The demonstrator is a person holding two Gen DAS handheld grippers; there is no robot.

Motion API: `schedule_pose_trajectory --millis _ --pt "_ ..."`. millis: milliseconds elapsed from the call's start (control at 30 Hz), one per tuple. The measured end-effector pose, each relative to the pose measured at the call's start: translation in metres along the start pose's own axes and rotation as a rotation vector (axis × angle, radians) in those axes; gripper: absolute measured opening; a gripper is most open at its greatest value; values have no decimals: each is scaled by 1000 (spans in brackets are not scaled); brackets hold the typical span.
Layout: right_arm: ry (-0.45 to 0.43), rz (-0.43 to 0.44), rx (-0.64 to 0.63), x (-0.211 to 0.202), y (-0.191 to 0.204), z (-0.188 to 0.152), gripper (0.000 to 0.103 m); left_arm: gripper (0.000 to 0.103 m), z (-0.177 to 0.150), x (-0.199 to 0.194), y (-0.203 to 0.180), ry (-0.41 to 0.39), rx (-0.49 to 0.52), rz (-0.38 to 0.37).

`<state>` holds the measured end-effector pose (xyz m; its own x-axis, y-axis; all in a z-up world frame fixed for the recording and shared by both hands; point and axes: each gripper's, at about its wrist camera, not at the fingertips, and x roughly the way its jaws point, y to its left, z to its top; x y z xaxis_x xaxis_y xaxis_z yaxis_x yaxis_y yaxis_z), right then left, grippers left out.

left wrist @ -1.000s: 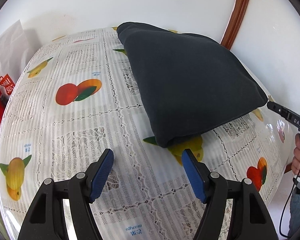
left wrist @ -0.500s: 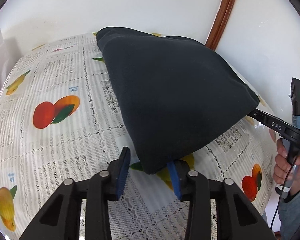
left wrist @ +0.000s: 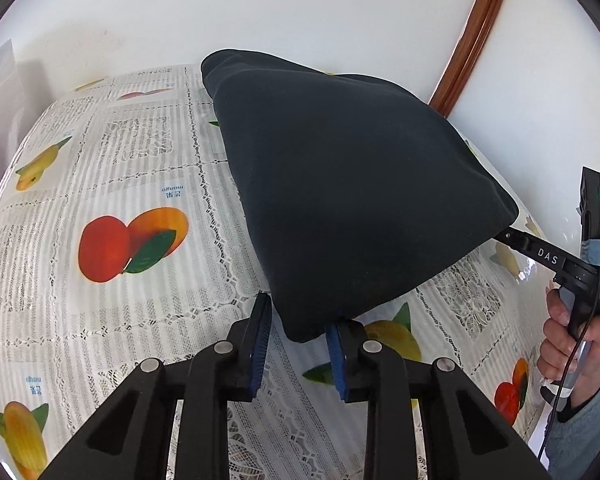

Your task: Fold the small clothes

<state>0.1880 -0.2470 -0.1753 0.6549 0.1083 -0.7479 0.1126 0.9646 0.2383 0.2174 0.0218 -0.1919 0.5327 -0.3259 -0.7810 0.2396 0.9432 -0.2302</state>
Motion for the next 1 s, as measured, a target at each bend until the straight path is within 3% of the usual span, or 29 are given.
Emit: schedule_pose_trajectory --millis 167,400,533,600,800,933,1000 --pt "14 26 -14 3 -5 3 29 28 -4 0 -10 -8 27 49" --pt "56 79 -16 7 -17 5 34 25 -11 -3 -9 8 -33 71" --pt "62 25 -116 2 -10 0 19 21 -17 -17 -10 -11 -76 92" --pt "68 -16 -151 -3 -10 -3 19 21 -19 -24 -12 -15 -82 95" --pt "24 13 -112 -44 -21 -4 20 21 -19 -51 -31 -53 -75 98" --pt "-42 2 -100 -86 -19 0 33 23 -14 -79 -46 -95 -59 114" --pt "-73 9 -90 -106 -17 2 41 31 -14 -93 -54 -121 -56 130"
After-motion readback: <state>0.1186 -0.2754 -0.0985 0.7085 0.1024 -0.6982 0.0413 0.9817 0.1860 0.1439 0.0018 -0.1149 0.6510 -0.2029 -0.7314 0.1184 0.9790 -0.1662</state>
